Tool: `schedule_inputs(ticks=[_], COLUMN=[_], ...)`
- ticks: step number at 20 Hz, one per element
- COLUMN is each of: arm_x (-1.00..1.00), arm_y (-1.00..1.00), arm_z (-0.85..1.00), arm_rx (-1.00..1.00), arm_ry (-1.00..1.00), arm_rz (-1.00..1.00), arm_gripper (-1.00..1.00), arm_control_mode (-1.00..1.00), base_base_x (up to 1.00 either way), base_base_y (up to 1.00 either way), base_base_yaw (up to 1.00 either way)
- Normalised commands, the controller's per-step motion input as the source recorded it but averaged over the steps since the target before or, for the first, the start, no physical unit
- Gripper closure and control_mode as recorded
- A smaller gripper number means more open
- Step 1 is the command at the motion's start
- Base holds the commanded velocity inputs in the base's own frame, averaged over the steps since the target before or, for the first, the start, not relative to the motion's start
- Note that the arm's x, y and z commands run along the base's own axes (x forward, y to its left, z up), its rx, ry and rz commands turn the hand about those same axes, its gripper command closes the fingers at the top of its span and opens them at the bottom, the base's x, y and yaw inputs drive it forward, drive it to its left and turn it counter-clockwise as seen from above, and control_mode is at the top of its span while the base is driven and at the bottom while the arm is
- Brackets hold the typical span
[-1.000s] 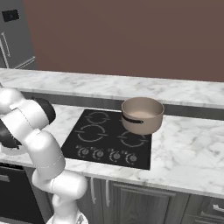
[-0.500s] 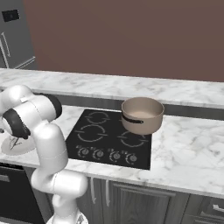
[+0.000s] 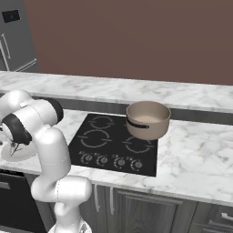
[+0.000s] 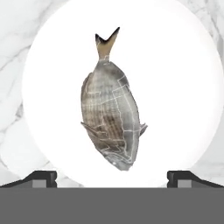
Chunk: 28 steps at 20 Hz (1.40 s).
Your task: Retrieve the frozen meat and place it in the pot on a burner. Then turn the burner on.
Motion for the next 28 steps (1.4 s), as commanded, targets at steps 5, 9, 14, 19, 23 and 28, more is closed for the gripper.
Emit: schedule_inputs(ticks=[5, 9, 14, 19, 23, 28], arm_x=[0.0, 0.0, 0.05, 0.07, 0.14, 0.18], arm_y=[-0.34, -0.08, 0.03, 0.07, 0.14, 0.17], arm_z=[-0.01, 0.0, -0.14, -0.12, -0.06, -0.01], arm_rx=[0.0, 0.0, 0.0, 0.0, 0.0, 0.0], arm_ry=[0.0, -0.01, -0.02, -0.04, -0.03, -0.01], arm_rz=[-0.03, 0.0, 0.0, 0.0, 0.0, 0.0], arm_gripper=[-1.0, -1.0, -1.0, -1.0, -1.0, -1.0], arm_control_mode=[-1.0, -1.0, -1.0, -1.0, -1.0, -1.0], base_base_x=[0.0, 0.0, 0.0, 0.0, 0.0, 0.0], base_base_y=[0.0, 0.0, 0.0, 0.0, 0.0, 0.0], base_base_yaw=[0.0, 0.0, 0.0, 0.0, 0.0, 0.0])
